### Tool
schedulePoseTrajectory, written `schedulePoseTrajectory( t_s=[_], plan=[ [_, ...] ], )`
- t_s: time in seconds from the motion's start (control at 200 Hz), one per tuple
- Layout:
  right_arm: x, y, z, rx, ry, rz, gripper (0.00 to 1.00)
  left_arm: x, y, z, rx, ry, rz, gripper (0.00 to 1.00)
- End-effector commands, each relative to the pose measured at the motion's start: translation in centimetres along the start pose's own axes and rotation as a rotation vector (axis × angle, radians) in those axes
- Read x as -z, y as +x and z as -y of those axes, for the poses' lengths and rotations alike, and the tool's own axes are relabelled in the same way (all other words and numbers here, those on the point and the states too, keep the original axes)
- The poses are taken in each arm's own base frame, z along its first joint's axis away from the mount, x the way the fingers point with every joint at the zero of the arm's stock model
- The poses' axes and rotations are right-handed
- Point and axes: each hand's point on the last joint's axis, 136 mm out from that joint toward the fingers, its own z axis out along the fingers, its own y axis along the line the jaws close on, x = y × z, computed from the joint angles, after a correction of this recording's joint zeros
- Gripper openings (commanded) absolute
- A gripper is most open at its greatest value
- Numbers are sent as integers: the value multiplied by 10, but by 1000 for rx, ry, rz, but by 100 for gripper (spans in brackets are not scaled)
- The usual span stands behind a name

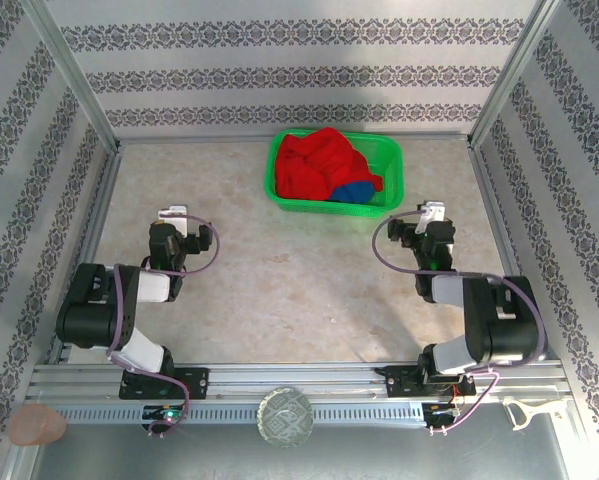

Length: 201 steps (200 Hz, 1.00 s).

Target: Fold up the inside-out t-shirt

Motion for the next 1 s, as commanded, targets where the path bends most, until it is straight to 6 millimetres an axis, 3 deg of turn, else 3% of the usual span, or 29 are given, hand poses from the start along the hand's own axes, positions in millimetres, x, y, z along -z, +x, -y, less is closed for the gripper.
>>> schedulePoseTrajectory(
  t_s=[0.0, 0.105, 0.17, 0.325, 0.42, 0.625, 0.819, 0.999],
  plan=[
    [18, -38, 26, -90, 143, 65, 98, 10, -31, -12, 30, -56, 29, 99],
    [38, -69, 42, -326, 211, 152, 98, 25, -59, -19, 90, -89, 43, 99],
    [54, -77, 53, -547, 213, 182, 98, 36, -76, -18, 142, -77, 26, 99],
    [65, -125, 6, -535, -87, 123, 98, 61, -107, 3, 243, 37, -40, 99],
    [55, -130, -6, -524, -110, -9, 98, 72, -114, 15, 293, 90, -88, 99],
    [8, -104, -17, -499, -54, -337, 97, 83, -105, 54, 349, 203, -207, 99],
    [-28, -84, -28, -370, 29, -533, 94, 82, -96, 125, 326, 323, -291, 99],
    [-65, -60, -36, -290, 110, -662, 91, 70, -76, 174, 369, 381, -343, 99]
  ],
)
